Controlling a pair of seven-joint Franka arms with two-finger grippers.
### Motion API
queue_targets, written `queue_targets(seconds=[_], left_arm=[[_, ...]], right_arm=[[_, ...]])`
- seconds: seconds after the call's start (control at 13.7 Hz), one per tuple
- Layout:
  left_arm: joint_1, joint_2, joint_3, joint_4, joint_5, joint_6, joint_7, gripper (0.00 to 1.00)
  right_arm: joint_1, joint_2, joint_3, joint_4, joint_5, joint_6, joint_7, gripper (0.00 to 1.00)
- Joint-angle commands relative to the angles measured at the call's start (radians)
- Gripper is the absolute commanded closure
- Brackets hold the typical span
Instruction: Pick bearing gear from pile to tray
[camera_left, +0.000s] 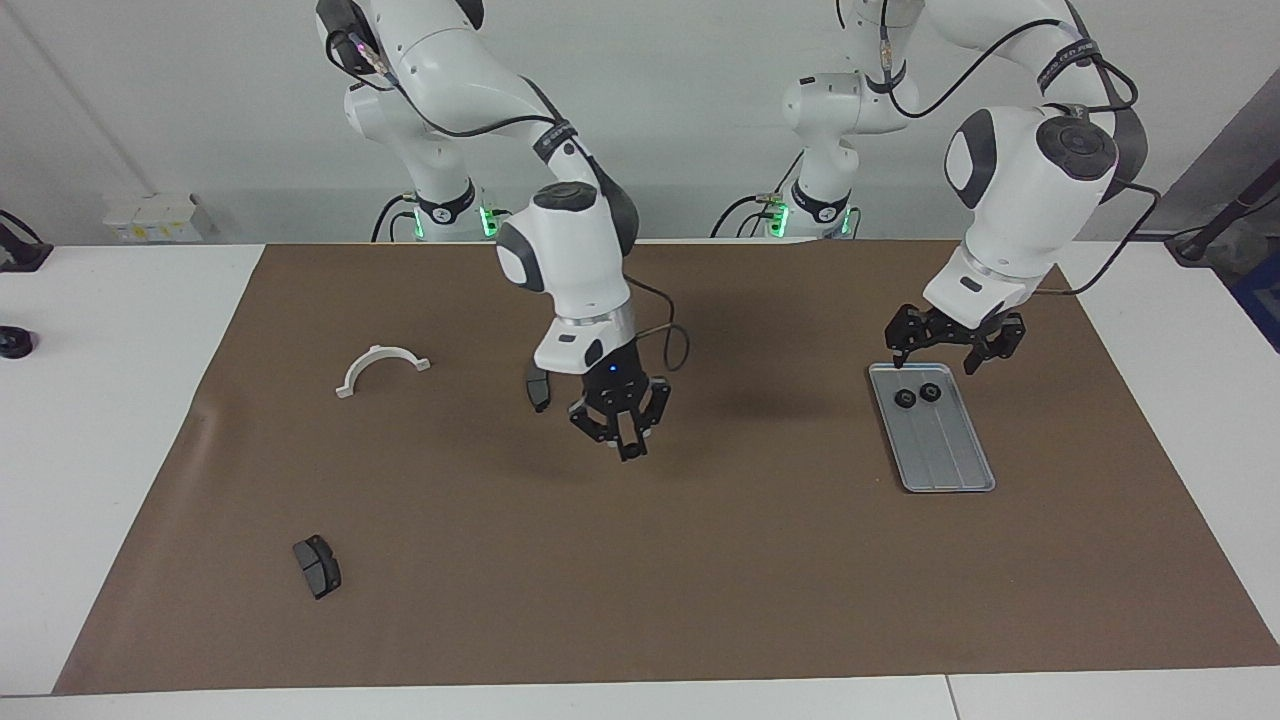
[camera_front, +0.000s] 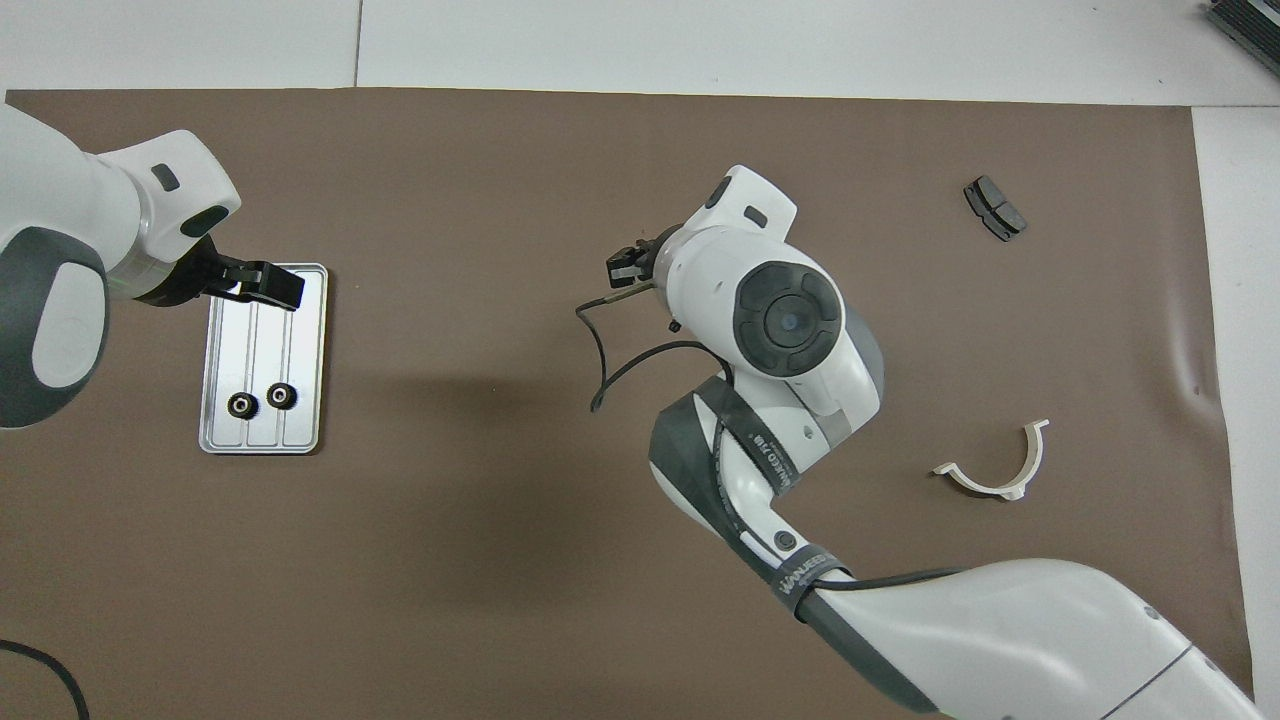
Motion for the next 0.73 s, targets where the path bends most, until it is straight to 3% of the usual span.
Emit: queue_targets(seconds=[0.0, 0.15, 0.37, 0.44, 0.51, 0.66], left_arm=[[0.006, 0.004, 0.000, 0.008, -0.004, 0.011, -0.039, 0.00], [0.007, 0.005, 0.002, 0.009, -0.027, 0.012, -0.044, 0.00], [0.007, 0.005, 0.006, 0.008, -0.050, 0.022, -0.054, 0.00], [0.007, 0.005, 0.008, 0.008, -0.066, 0.031, -0.086, 0.00], [0.007, 0.007, 0.006, 0.006, -0.070, 0.044, -0.123, 0.00], [0.006, 0.002, 0.006, -0.020, -0.071, 0.075, -0.136, 0.00]], right_arm=[[0.081, 0.069, -0.006, 0.078, 0.003, 0.005, 0.089, 0.85], [0.148, 0.139, -0.014, 0.137, -0.041, 0.012, 0.161, 0.82], [0.170, 0.196, -0.008, 0.162, -0.195, 0.015, 0.290, 0.75], [0.193, 0.207, -0.009, 0.164, -0.207, 0.015, 0.319, 0.66], [0.199, 0.209, -0.009, 0.164, -0.210, 0.015, 0.337, 0.48], [0.222, 0.206, -0.011, 0.164, -0.209, 0.010, 0.380, 0.29]])
